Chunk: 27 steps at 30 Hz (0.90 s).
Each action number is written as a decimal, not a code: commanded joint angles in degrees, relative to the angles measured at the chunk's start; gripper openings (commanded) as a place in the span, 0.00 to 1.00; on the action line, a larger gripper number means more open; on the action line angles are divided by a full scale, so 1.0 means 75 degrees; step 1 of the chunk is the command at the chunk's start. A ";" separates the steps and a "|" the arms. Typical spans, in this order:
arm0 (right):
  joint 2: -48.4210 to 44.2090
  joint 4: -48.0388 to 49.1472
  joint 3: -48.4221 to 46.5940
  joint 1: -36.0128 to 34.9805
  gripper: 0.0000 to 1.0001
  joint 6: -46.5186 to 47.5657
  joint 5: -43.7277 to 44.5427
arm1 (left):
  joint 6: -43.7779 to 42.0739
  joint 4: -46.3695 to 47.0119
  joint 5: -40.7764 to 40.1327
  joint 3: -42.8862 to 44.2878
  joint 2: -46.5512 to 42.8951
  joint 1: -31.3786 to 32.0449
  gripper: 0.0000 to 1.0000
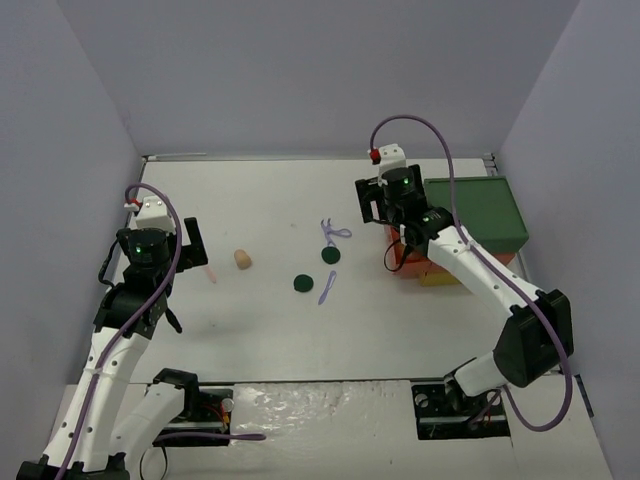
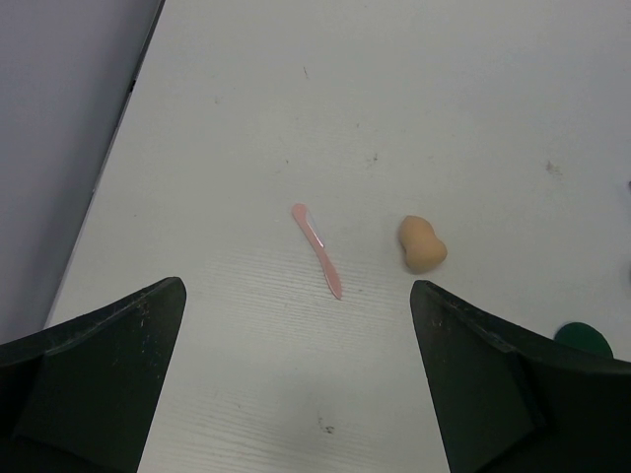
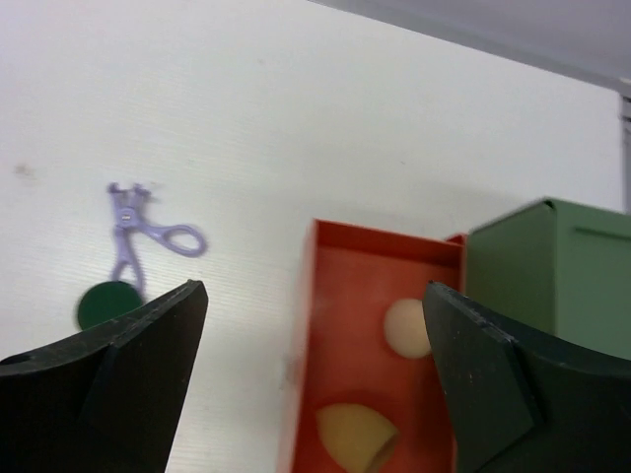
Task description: Organize the makeup
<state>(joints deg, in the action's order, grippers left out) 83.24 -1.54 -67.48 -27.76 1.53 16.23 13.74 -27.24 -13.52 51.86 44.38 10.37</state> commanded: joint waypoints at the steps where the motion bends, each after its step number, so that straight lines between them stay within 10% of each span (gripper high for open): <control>1: 0.0560 0.0395 -0.0957 -0.0768 0.90 0.0306 -0.1378 | 0.0084 0.0286 0.0010 0.0434 0.0024 -0.0059 0.97; 11: 0.3526 0.0895 -0.3102 -0.2518 0.92 0.0785 -0.3419 | 0.0084 0.0286 -0.0108 0.0410 -0.0007 -0.0082 0.97; 27: 0.6551 0.2056 -0.5104 -0.3447 0.83 0.0267 -0.3441 | 0.0184 0.0340 -0.0003 0.0398 0.0118 -0.0163 0.97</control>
<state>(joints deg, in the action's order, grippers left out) 130.86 7.17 -101.02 -53.28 5.34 -9.25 14.15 -27.29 -13.52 51.86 44.94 9.61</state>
